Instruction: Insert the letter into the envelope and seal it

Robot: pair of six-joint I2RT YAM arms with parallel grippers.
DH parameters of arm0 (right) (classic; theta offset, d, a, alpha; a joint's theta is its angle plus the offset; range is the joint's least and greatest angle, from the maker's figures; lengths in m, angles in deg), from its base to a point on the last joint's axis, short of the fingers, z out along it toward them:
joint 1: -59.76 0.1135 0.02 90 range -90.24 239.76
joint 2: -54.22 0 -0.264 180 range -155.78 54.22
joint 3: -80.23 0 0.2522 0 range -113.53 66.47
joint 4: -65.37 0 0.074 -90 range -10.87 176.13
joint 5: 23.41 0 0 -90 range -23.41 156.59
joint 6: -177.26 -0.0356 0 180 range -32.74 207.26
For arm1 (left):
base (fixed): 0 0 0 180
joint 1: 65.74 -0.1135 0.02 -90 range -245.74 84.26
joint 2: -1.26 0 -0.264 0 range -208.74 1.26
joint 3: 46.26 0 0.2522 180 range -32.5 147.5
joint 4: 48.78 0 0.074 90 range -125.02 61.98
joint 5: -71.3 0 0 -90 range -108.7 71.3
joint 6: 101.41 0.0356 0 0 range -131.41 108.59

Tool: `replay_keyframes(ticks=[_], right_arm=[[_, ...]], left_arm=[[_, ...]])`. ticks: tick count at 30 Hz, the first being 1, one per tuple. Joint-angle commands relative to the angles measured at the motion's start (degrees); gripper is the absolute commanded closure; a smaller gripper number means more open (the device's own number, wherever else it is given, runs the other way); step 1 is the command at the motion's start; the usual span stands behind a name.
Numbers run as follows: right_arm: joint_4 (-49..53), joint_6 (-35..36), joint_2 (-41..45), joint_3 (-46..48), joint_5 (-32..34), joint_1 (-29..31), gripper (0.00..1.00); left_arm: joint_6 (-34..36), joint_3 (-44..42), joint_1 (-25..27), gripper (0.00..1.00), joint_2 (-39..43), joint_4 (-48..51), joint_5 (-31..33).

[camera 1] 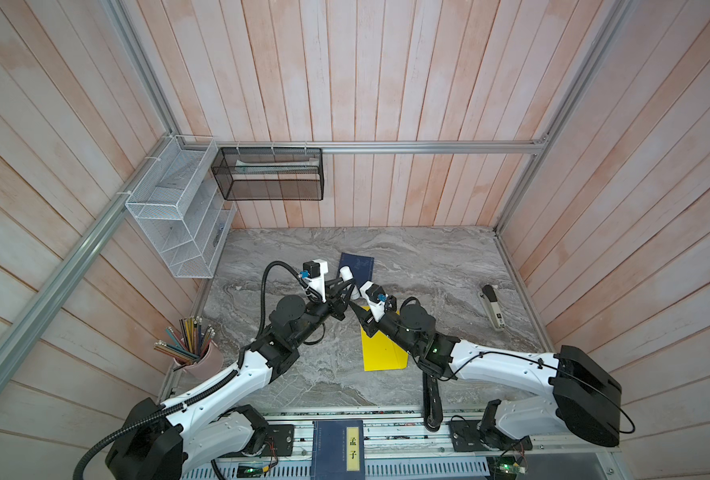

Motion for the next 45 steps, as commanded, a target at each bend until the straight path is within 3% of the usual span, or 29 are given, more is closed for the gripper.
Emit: replay_keyframes(ticks=[1,20,32,45], right_arm=[[-1.5,0.8,-0.6,-1.6,1.6,0.3,0.55],[-0.5,0.5,-2.2,-3.1,1.6,0.3,0.69],[0.1,0.4,-1.6,-3.0,-0.1,0.3,0.90],[-0.2,-2.7,3.8,-0.7,-15.3,-1.2,0.93]], left_arm=[[0.8,1.8,0.3,1.00,-0.3,-1.0,0.4],[0.9,1.8,0.3,1.00,-0.2,-1.1,-0.1],[0.7,1.7,0.3,1.00,-0.6,-1.3,-1.2],[1.2,0.9,-1.9,1.00,0.0,-1.9,-9.0]])
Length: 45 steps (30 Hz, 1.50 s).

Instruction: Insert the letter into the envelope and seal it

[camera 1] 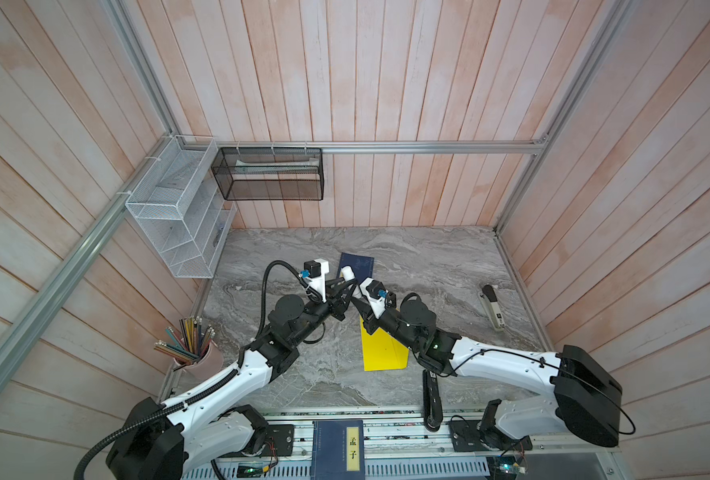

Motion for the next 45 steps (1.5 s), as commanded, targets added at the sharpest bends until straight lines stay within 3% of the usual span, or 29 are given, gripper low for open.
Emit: replay_keyframes(ticks=[1,13,21,24,26,31,34,40,45], right_arm=[[-1.7,-1.4,2.9,0.3,-11.0,0.3,0.93],[-3.8,-8.5,6.7,3.7,-30.5,-4.7,0.95],[-8.4,-16.3,7.2,5.3,-45.2,-8.5,0.98],[-6.2,-16.1,6.3,4.3,-47.2,-8.8,0.96],[-4.0,-14.6,6.0,3.9,-45.0,-8.8,0.91],[-0.4,-9.0,6.9,3.9,-31.9,-8.0,0.55],[0.4,-6.4,7.9,4.3,-24.3,-7.2,0.42],[2.9,-2.5,7.8,3.8,-8.9,-2.8,0.36],[1.0,-1.0,6.4,4.1,1.4,0.8,0.38]], left_arm=[[0.7,0.9,-1.4,1.00,0.1,-0.2,-5.7],[-2.5,1.1,-8.0,1.00,-1.1,-2.3,-26.9],[-4.7,-0.1,-9.0,1.00,-1.5,-6.8,-33.1],[-4.2,0.6,-8.9,1.00,-1.6,-5.4,-31.9],[-3.7,0.9,-8.9,1.00,-1.4,-4.0,-30.5],[-2.0,1.4,-8.6,1.00,0.2,-0.2,-25.2],[-0.2,1.9,-7.2,1.00,1.8,3.0,-19.6],[3.7,3.2,-2.2,1.00,4.5,8.5,-2.9],[5.1,3.3,1.5,1.00,4.7,8.2,5.6]])
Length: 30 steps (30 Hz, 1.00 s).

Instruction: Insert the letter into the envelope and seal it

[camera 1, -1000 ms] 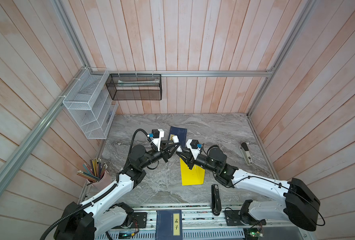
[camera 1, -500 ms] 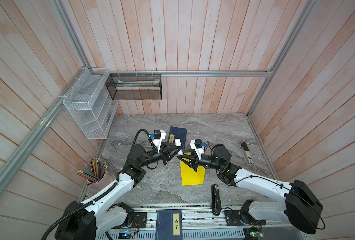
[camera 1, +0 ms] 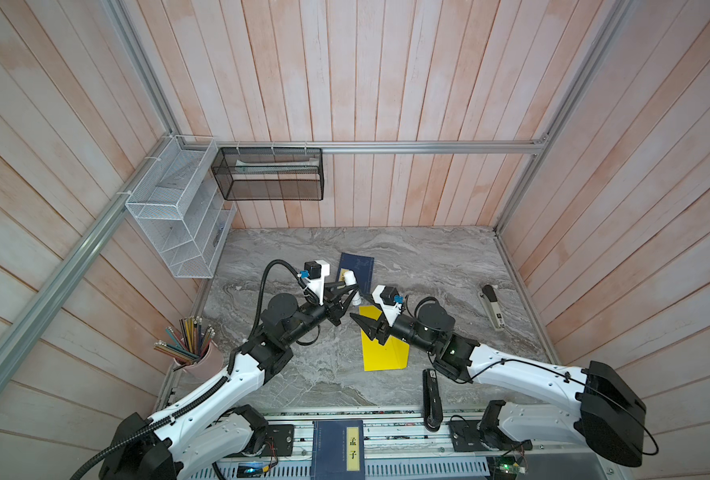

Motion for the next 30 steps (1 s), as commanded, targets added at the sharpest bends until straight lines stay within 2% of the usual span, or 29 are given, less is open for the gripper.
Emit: replay_keyframes(ticks=[1,9,30], right_arm=[[-1.6,2.3,-0.8,-0.6,10.4,1.9,0.39],[-5.7,1.7,-3.2,-0.8,12.3,3.2,0.45],[-6.4,1.9,-7.5,-3.8,13.5,3.4,0.56]], left_arm=[[3.0,2.0,2.0,1.00,0.5,1.0,9.8],[2.8,1.5,3.1,1.00,-0.4,-0.5,10.6],[2.4,1.7,3.5,1.00,-2.8,-2.3,8.8]])
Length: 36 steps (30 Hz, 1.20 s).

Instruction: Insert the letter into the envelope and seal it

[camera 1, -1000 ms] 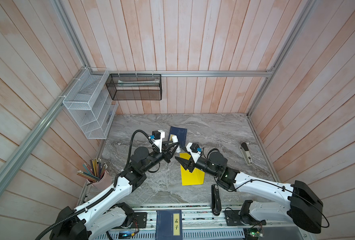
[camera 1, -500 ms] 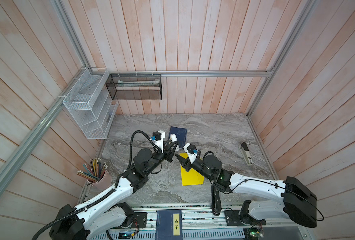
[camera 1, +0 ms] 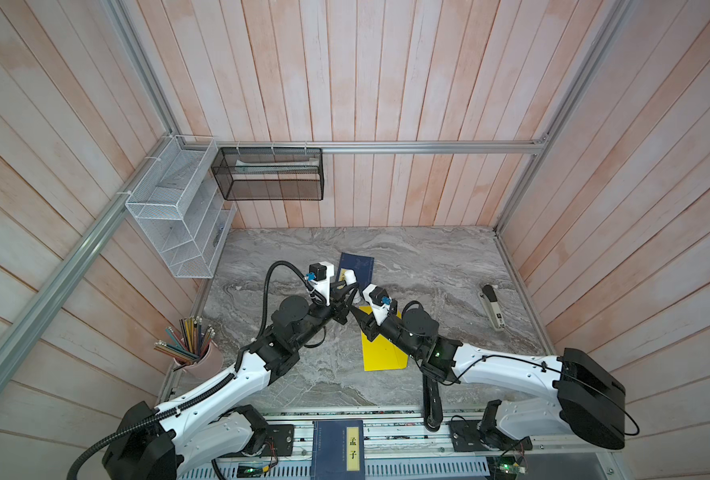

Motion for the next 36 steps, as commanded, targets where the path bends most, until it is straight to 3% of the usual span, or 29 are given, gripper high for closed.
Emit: replay_keyframes(ticks=[1,30,36], right_arm=[[-1.2,0.3,-1.0,-1.8,1.3,0.3,0.56],[-2.9,-2.4,-1.5,-2.0,0.1,-0.9,0.78],[-2.9,-3.1,0.0,-1.4,-4.4,-1.6,0.84]], left_arm=[[0.5,1.6,0.2,1.00,-0.3,-2.3,-0.4],[-0.2,1.6,0.2,1.00,-0.1,-2.8,-2.5],[-0.2,1.9,-0.6,1.00,-0.8,-2.7,-6.5]])
